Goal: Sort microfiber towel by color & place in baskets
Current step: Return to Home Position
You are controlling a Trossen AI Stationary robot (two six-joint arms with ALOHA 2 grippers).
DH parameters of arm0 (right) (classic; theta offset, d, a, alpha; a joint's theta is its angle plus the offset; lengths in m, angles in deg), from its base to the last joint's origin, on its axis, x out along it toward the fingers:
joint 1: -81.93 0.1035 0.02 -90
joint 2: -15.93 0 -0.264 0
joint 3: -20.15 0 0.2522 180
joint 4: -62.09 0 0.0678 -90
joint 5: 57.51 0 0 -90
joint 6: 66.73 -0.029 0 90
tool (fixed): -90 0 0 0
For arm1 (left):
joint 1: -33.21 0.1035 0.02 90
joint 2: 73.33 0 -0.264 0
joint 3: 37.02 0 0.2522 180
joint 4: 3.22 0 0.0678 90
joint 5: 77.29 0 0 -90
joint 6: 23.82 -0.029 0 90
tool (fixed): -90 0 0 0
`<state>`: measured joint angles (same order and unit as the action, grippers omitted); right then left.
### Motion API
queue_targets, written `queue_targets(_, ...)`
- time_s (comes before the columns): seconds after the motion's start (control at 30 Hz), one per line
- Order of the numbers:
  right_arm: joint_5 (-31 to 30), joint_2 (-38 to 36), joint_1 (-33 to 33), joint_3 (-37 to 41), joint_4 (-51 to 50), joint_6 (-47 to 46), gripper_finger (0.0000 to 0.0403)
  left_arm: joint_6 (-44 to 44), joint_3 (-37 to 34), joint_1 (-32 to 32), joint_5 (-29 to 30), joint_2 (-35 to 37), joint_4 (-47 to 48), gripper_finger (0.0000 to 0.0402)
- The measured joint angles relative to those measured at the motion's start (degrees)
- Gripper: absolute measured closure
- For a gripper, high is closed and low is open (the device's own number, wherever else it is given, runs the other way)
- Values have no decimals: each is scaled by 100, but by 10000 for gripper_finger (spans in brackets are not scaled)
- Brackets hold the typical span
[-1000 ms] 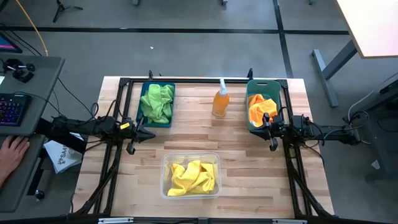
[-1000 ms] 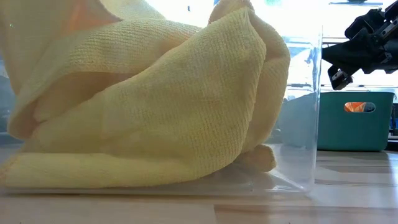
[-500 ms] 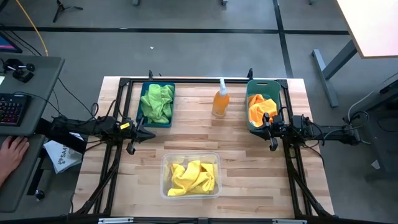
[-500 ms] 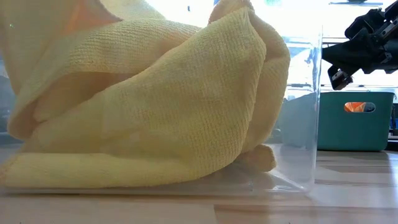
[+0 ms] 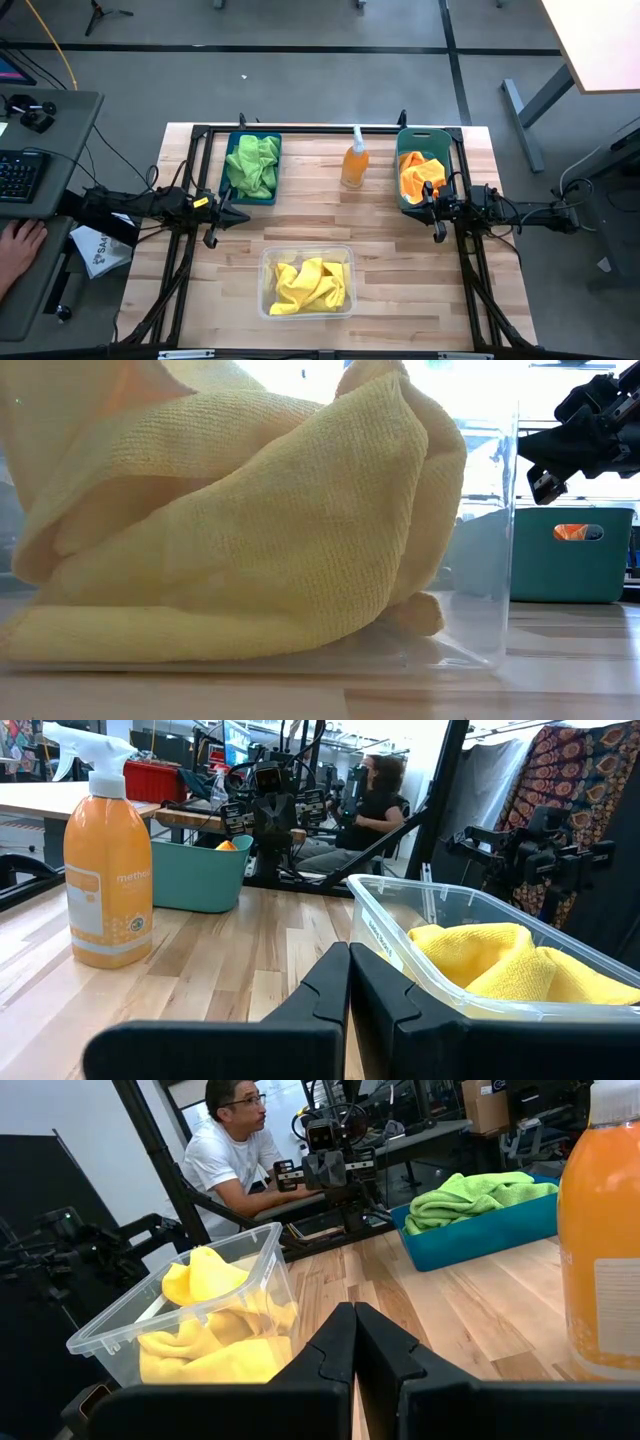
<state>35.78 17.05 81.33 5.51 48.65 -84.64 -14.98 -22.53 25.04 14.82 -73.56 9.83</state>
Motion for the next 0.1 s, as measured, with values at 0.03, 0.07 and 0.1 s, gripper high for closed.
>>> queue_targets(0.03, 0, 0, 0, 0, 0, -2, 402, 0, 0, -1, 0, 1, 0, 402)
queue_targets(0.07, 0, -1, -1, 0, -1, -2, 402, 0, 0, -1, 0, 0, 0, 401)
queue_targets(0.1, 0, 0, -2, 0, 0, 0, 402, 0, 0, -2, 0, 0, 0, 402)
